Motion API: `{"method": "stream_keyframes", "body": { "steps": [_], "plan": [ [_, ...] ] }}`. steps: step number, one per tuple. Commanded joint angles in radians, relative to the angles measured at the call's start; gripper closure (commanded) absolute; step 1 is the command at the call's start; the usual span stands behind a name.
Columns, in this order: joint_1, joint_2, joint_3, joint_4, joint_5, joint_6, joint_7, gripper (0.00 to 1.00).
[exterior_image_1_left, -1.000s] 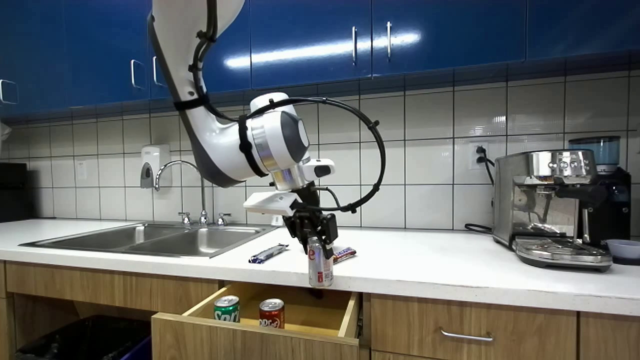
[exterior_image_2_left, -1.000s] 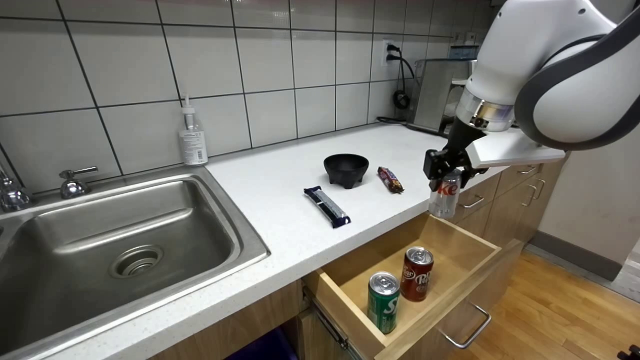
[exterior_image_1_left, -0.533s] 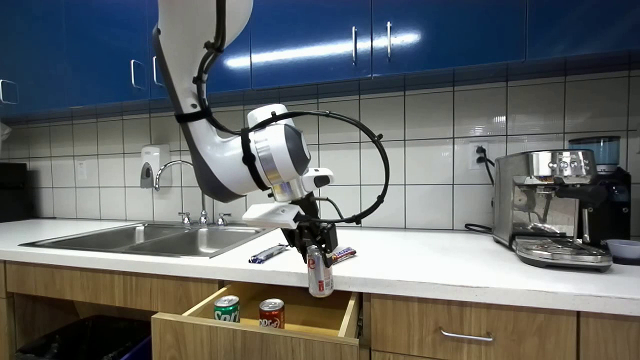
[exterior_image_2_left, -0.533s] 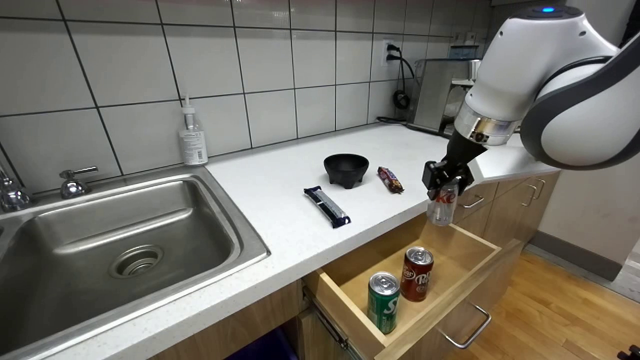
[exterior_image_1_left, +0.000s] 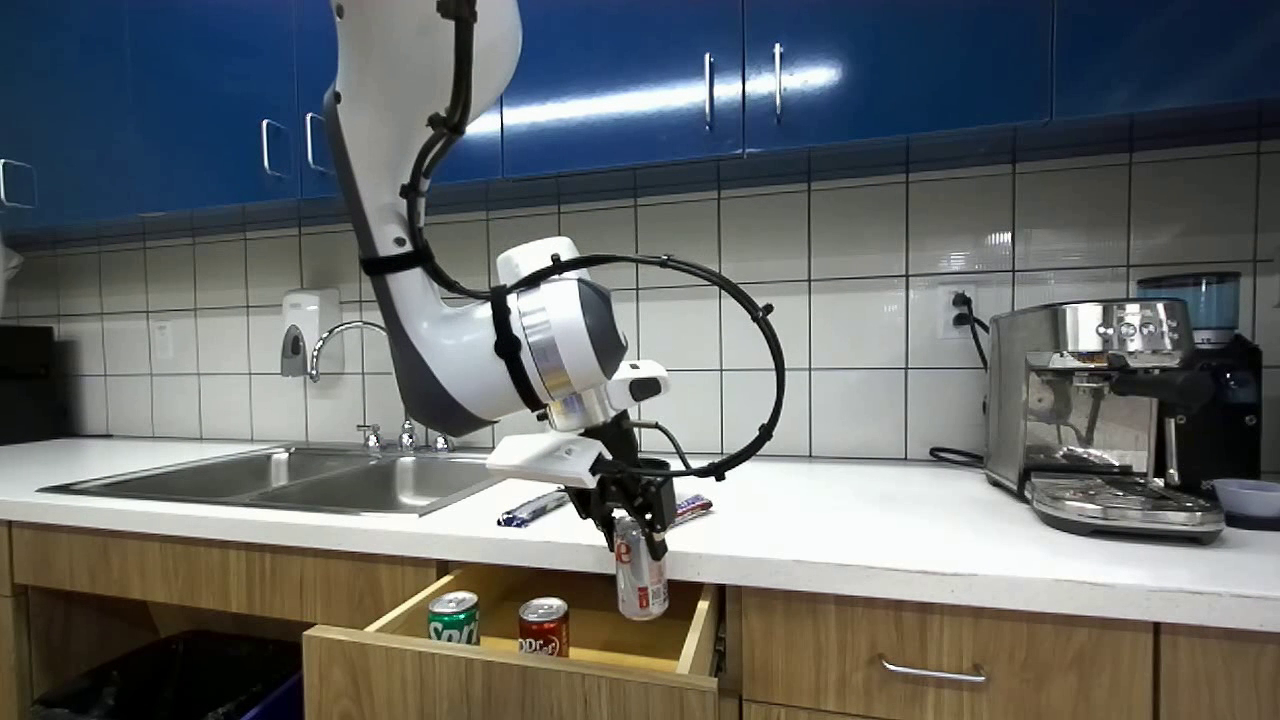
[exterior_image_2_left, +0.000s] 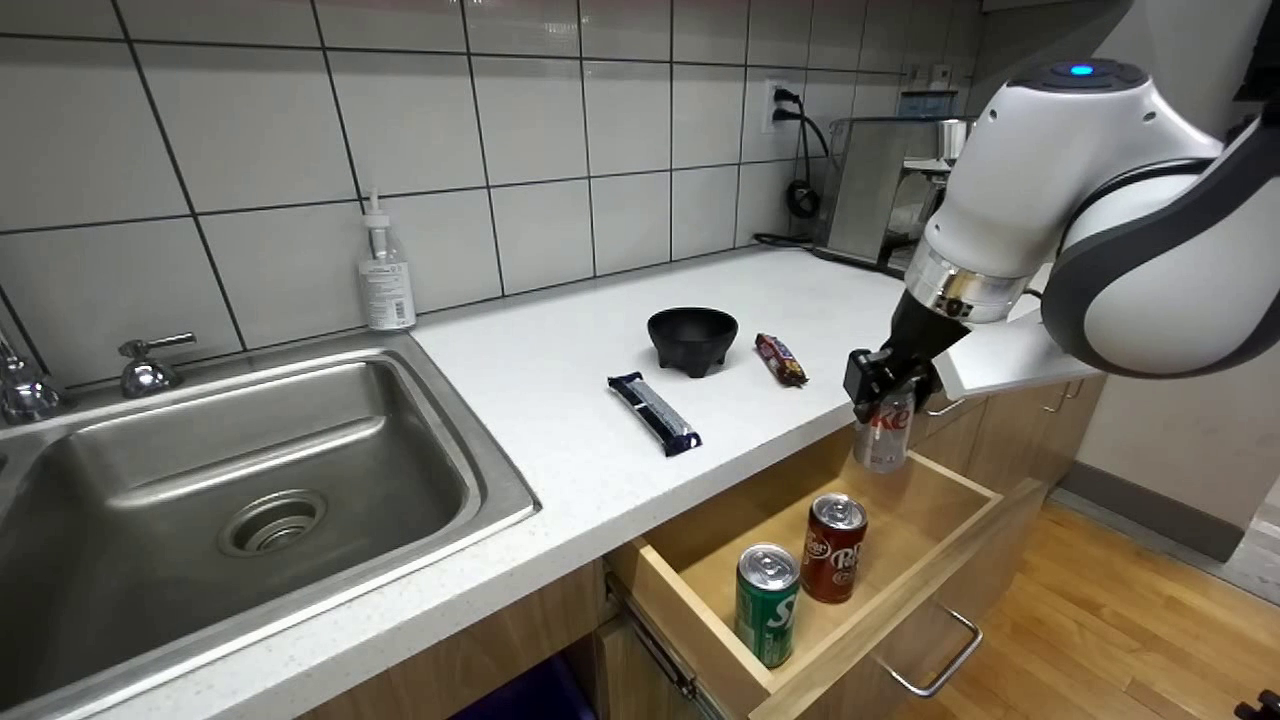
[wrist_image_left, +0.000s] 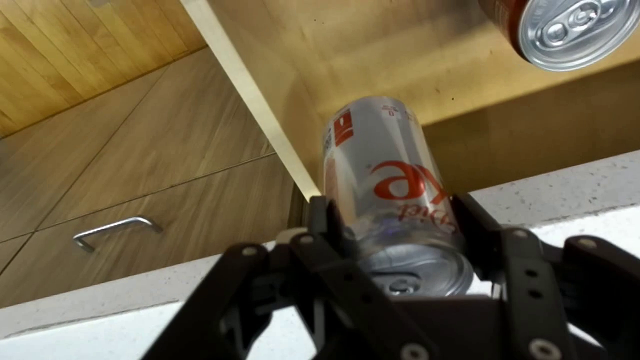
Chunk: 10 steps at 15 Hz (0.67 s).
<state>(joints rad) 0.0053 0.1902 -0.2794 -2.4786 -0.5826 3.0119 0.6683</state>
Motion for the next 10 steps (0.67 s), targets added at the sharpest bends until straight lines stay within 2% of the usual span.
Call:
{"method": "stream_keyframes", "body": {
  "steps": [1,10],
  "plan": [
    [0.018,0.033,-0.003,0.030,0.000,0.020,0.043,0.62],
    [0.046,0.121,0.000,0.084,0.010,0.019,0.091,0.62]
  ]
}}
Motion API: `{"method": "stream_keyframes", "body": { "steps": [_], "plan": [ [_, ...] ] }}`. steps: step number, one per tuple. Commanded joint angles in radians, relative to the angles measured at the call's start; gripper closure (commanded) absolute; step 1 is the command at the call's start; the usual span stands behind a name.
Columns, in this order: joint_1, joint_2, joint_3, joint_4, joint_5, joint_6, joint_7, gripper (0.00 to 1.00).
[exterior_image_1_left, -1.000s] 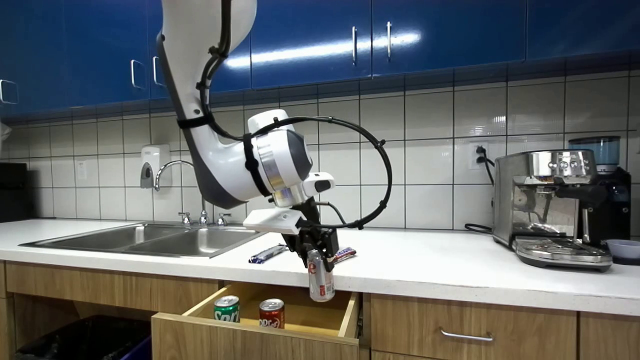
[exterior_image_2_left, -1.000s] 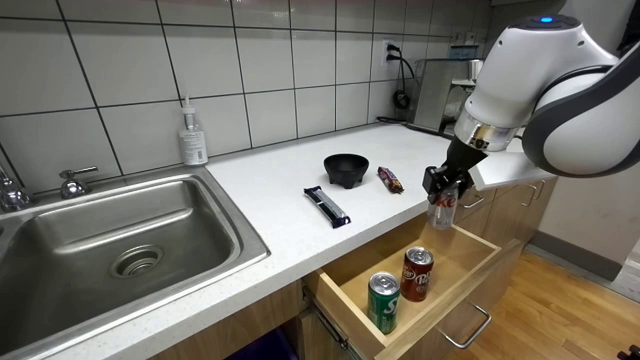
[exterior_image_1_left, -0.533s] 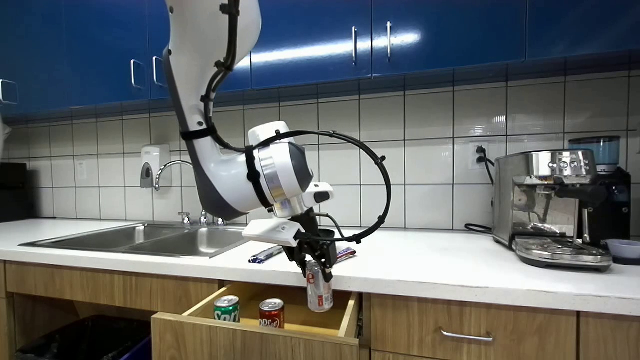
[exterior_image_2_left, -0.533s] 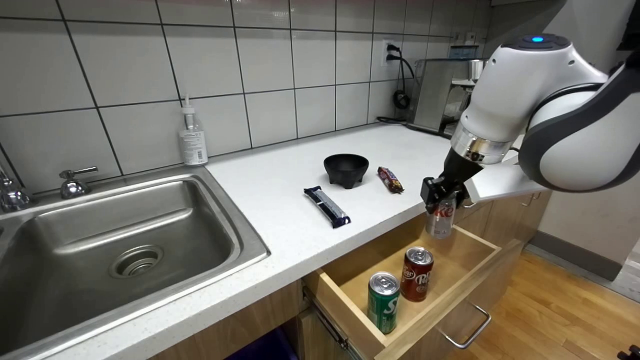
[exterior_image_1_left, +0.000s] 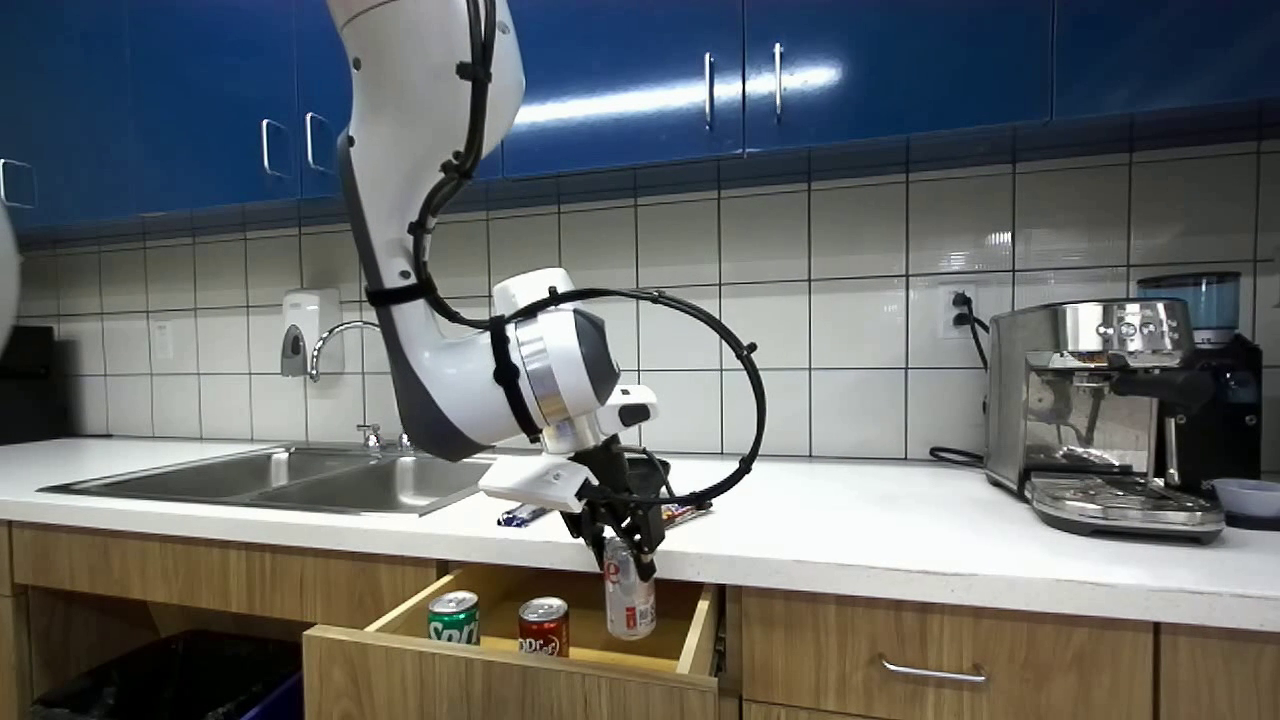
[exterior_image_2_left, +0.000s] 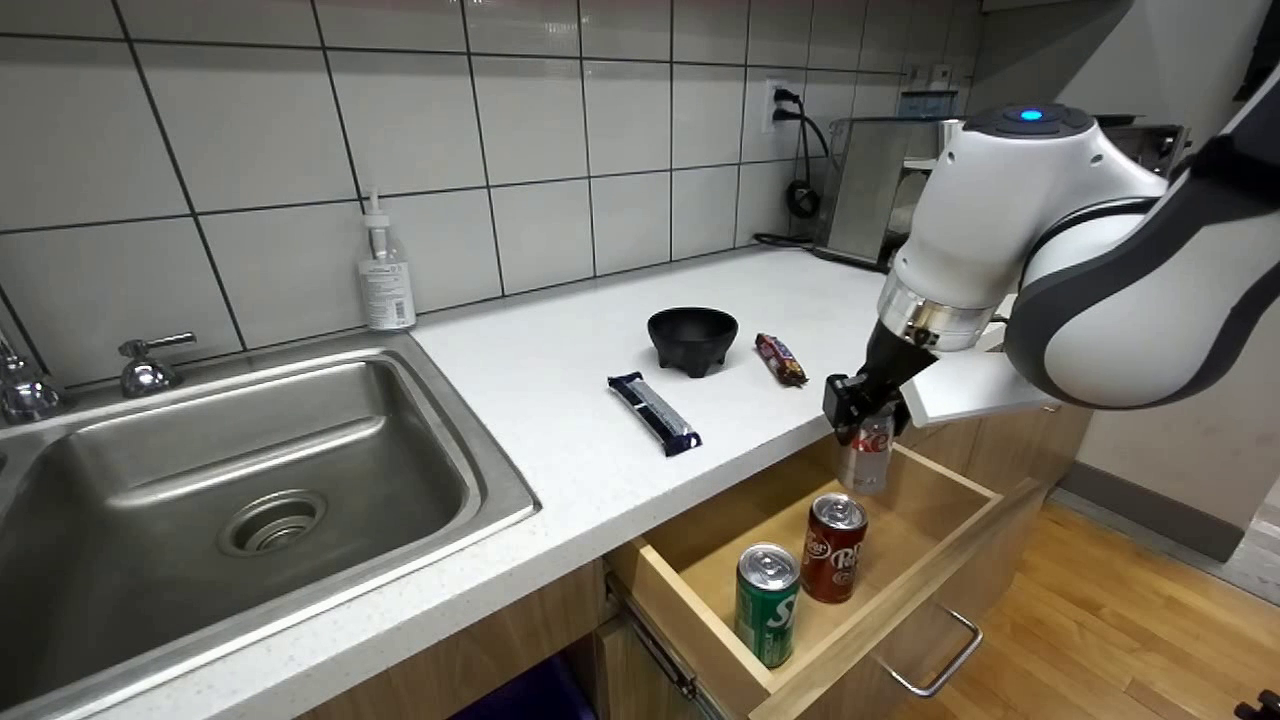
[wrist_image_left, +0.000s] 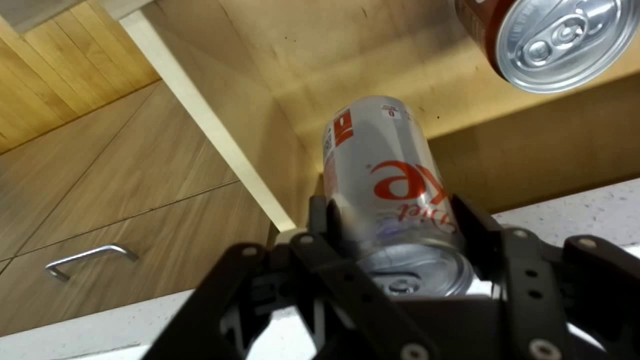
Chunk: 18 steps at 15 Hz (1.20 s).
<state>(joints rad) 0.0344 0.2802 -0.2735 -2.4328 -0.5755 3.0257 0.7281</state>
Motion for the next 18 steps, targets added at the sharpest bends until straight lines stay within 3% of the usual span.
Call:
{"method": "stream_keyframes", "body": {
  "steps": [1,18],
  "plan": [
    [0.017,0.040,-0.004,0.045,0.006,0.003,0.032,0.62],
    [0.032,0.155,0.005,0.095,0.039,0.013,0.090,0.62]
  ]
}}
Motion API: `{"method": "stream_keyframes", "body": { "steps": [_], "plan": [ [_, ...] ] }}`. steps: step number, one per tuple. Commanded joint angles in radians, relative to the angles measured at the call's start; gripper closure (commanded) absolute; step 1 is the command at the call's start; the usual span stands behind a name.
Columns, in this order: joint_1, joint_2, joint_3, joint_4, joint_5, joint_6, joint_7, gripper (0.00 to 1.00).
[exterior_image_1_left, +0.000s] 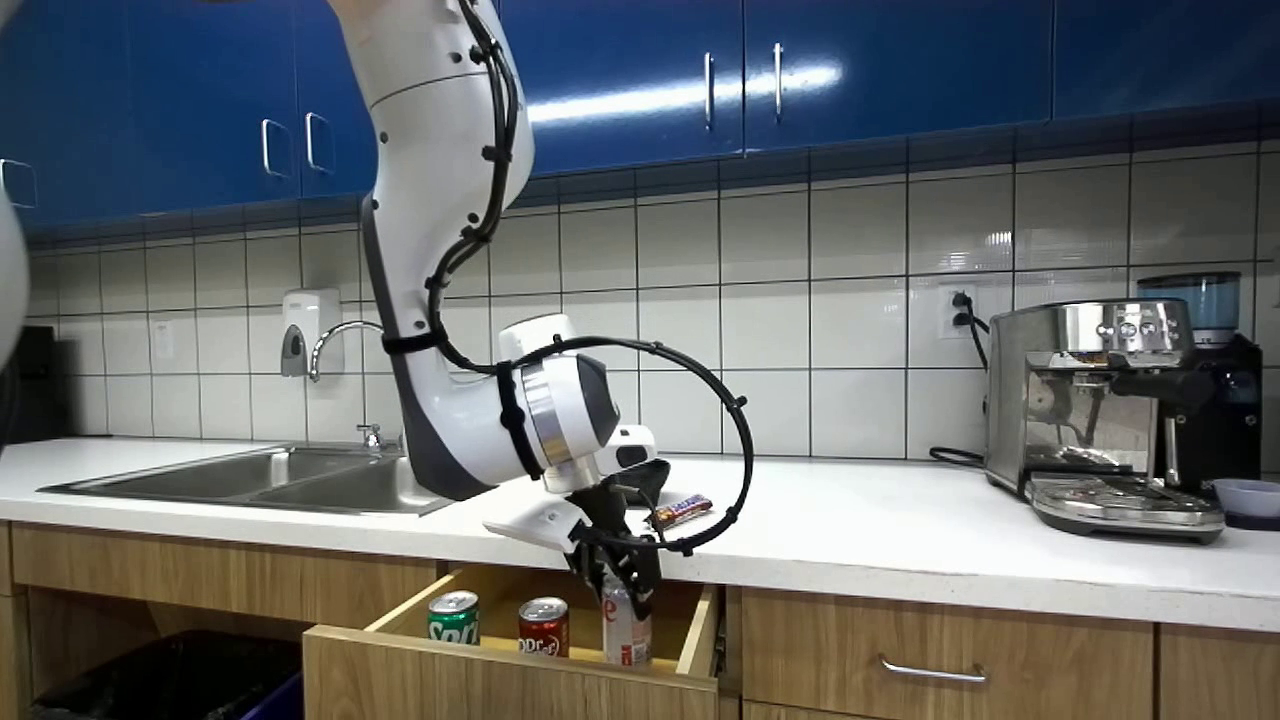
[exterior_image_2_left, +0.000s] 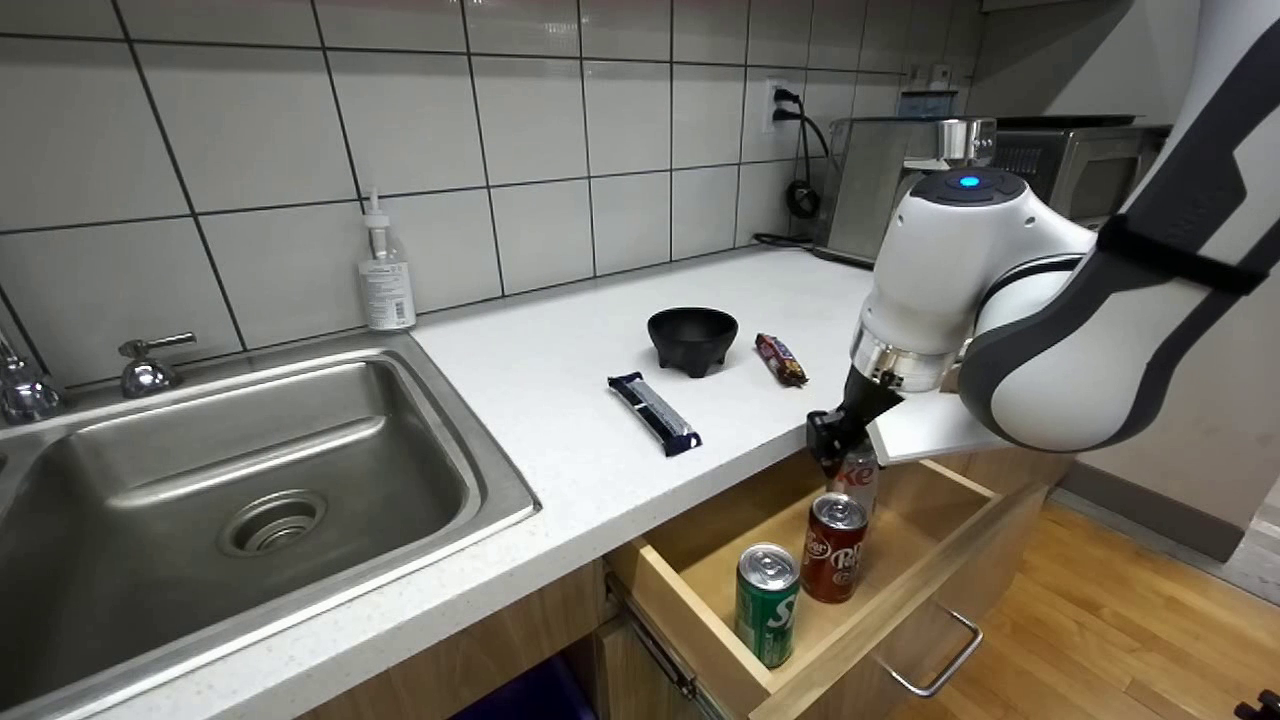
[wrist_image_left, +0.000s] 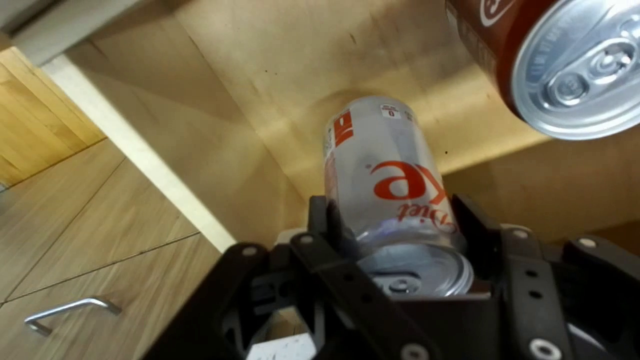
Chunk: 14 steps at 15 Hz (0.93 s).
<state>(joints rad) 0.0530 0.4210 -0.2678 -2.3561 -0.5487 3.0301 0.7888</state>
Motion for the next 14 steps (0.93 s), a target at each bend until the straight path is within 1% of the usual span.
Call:
{"method": "stream_keyframes", "body": {
  "steps": [1,13,14],
  "plan": [
    [0.015,0.018,-0.001,0.019,0.015,0.008,0.031,0.62],
    [0.029,0.048,-0.012,0.022,0.013,0.006,0.066,0.62],
    [0.028,0.049,-0.011,0.023,0.014,0.004,0.067,0.22]
  ]
}}
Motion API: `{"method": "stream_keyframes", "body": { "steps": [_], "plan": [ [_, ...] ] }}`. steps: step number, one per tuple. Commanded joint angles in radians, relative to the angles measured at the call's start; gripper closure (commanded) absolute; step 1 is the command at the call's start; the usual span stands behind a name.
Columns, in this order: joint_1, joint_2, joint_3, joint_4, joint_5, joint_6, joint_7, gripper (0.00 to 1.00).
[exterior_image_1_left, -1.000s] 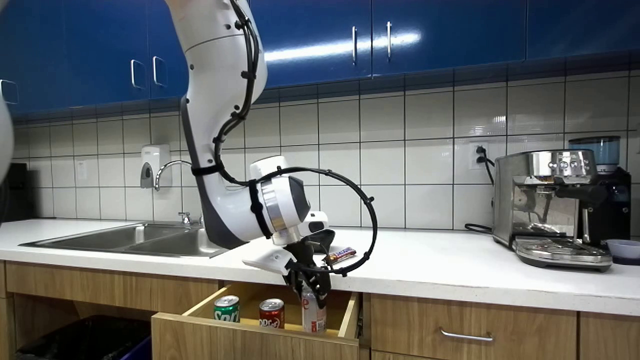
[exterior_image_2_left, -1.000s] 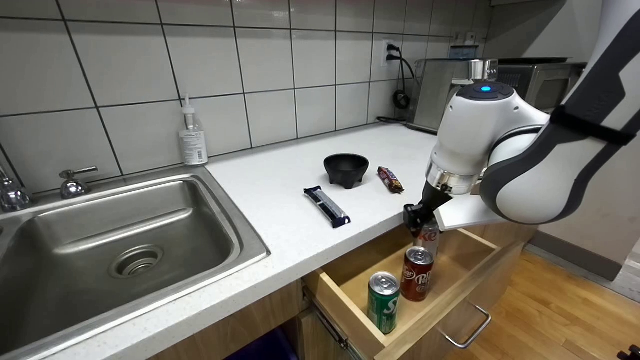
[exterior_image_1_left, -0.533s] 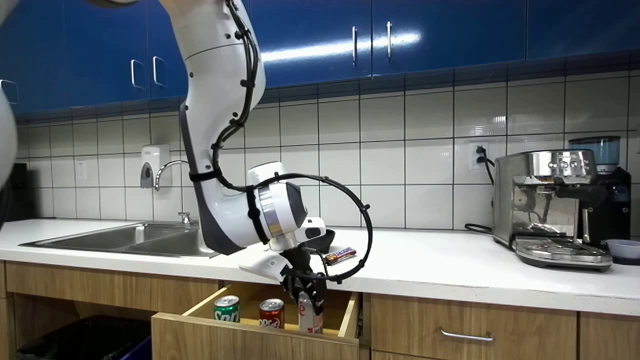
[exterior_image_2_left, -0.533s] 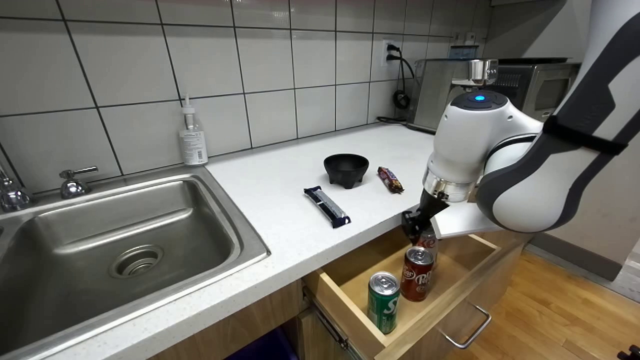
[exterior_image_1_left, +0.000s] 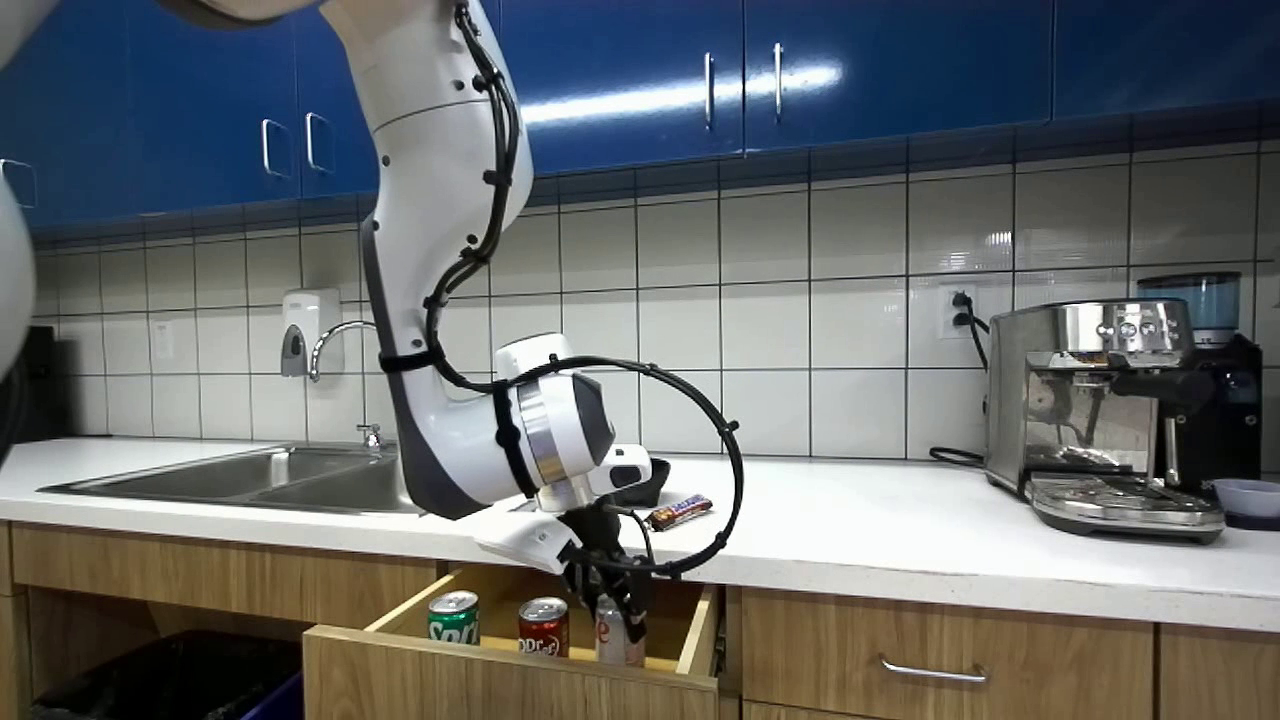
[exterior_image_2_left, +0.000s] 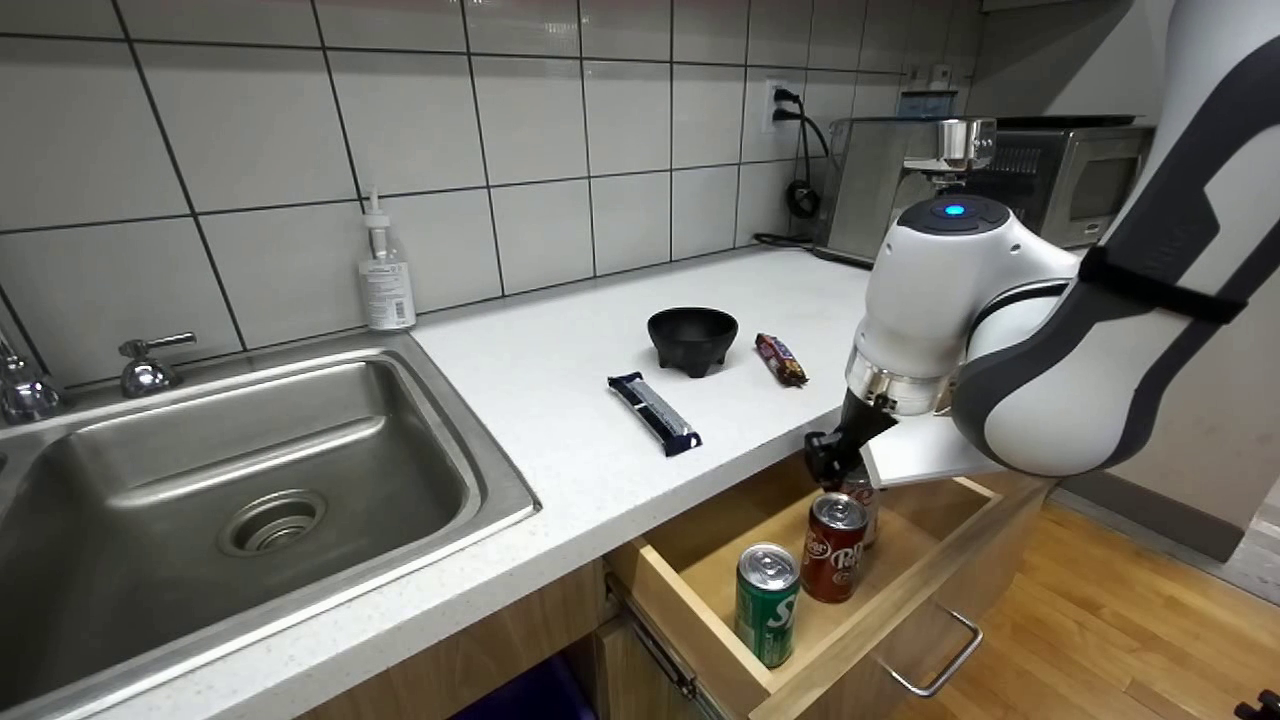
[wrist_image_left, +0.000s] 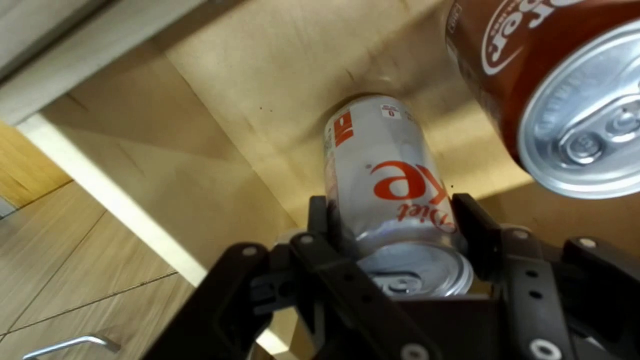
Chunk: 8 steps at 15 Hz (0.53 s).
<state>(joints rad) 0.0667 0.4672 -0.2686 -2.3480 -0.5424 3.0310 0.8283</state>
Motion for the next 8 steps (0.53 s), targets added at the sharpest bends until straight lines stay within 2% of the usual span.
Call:
{"method": "stream_keyframes", "body": {
  "steps": [1,3,8],
  "plan": [
    [0.018,0.004,-0.014,0.017,0.006,0.001,0.032,0.12],
    [0.019,0.005,-0.016,0.020,0.005,0.000,0.037,0.00],
    [0.012,-0.010,-0.010,0.020,0.007,-0.003,0.041,0.00]
  ]
}}
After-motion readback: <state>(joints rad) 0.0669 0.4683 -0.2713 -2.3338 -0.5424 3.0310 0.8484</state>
